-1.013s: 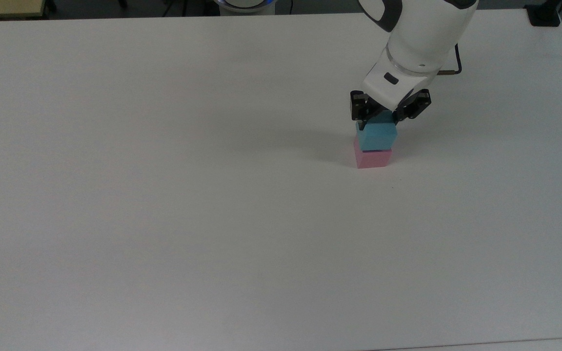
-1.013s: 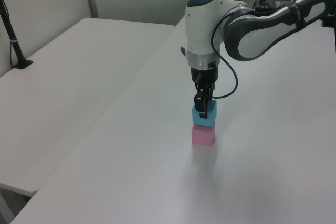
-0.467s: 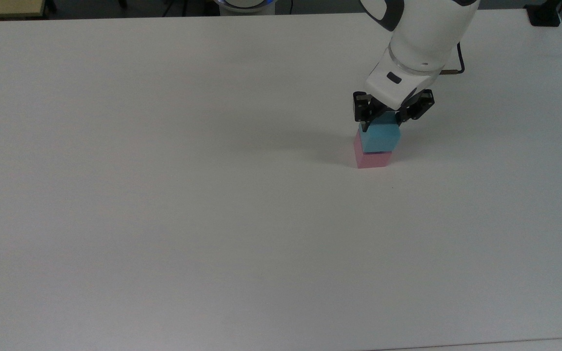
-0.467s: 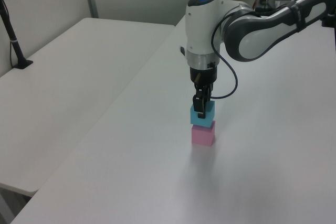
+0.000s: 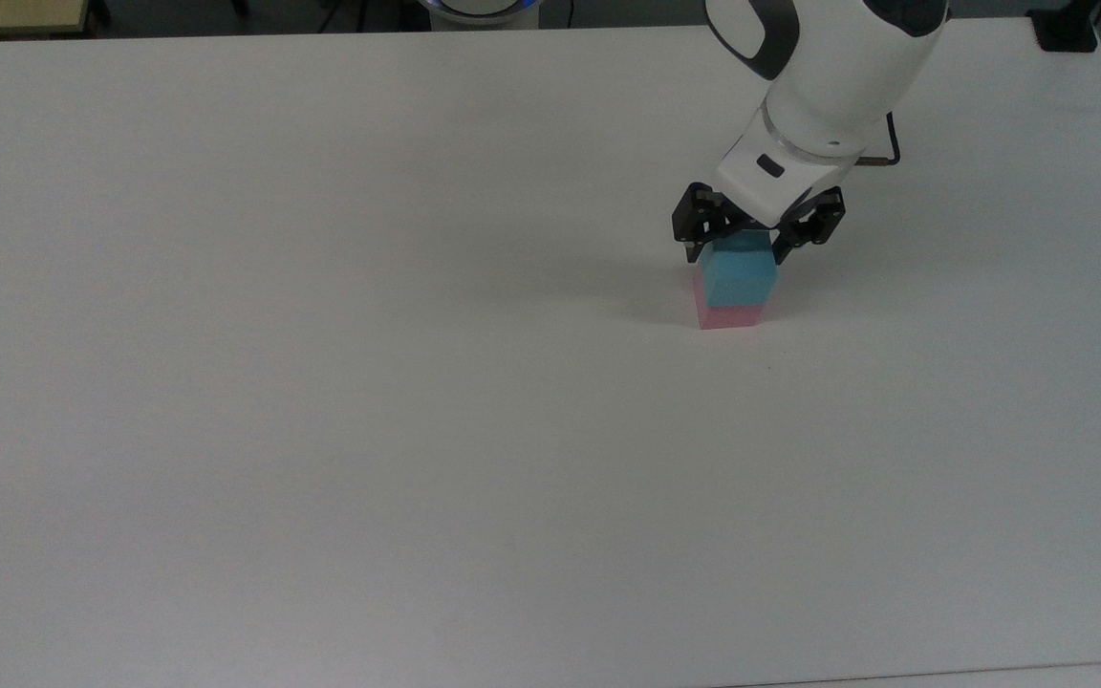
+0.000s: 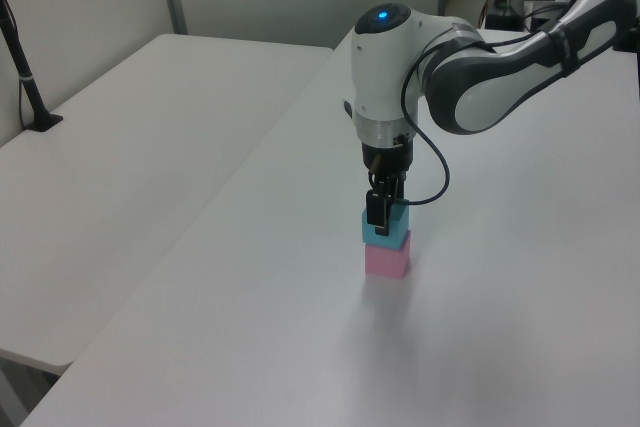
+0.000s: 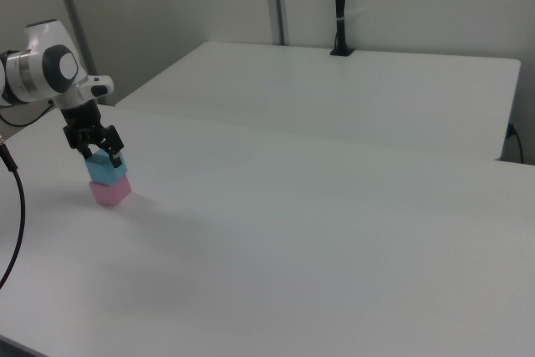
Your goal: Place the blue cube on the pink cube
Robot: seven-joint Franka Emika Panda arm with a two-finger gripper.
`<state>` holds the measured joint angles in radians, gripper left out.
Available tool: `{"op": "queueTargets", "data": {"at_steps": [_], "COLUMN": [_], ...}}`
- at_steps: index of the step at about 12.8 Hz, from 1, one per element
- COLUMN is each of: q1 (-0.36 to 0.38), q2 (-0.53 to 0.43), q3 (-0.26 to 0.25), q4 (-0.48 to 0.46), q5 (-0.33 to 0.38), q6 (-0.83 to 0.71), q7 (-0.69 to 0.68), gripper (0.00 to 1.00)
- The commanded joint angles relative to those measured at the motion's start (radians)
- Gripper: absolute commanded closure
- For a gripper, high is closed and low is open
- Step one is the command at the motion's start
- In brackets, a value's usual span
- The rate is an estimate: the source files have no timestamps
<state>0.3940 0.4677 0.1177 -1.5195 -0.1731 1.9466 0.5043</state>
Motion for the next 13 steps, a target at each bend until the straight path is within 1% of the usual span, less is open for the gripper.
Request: {"op": "queueTargets", "data": {"at_steps": [1, 3, 5, 7, 8, 9, 10, 12, 13], "q1": [0.011, 0.009, 0.008, 0.009, 0.005, 0.0, -0.01, -0.049, -0.067], "q2": [-0.027, -0.072, -0.156, -0.26, -0.303, -0.32, -0.34, -0.374, -0.404], "q3": [-0.007, -0.007, -0.004, -0.009, -0.015, -0.016, -0.018, -0.036, -0.07], "q4": [-0.01, -0.007, 0.034, 0.053, 0.088, 0.113, 0.133, 0.134, 0.128], "q5": [-0.02, -0.019, -0.006, 0.006, 0.033, 0.044, 0.05, 0.069, 0.093], "q6": [0.015, -0.004, -0.128, -0.259, -0.321, -0.368, -0.43, -0.448, -0.455], "q7": [0.025, 0.022, 0.014, -0.035, -0.059, -0.082, -0.134, -0.193, -0.229], "gripper": [0.0, 0.0, 0.0, 0.0, 0.0, 0.0, 0.0, 0.0, 0.0]}}
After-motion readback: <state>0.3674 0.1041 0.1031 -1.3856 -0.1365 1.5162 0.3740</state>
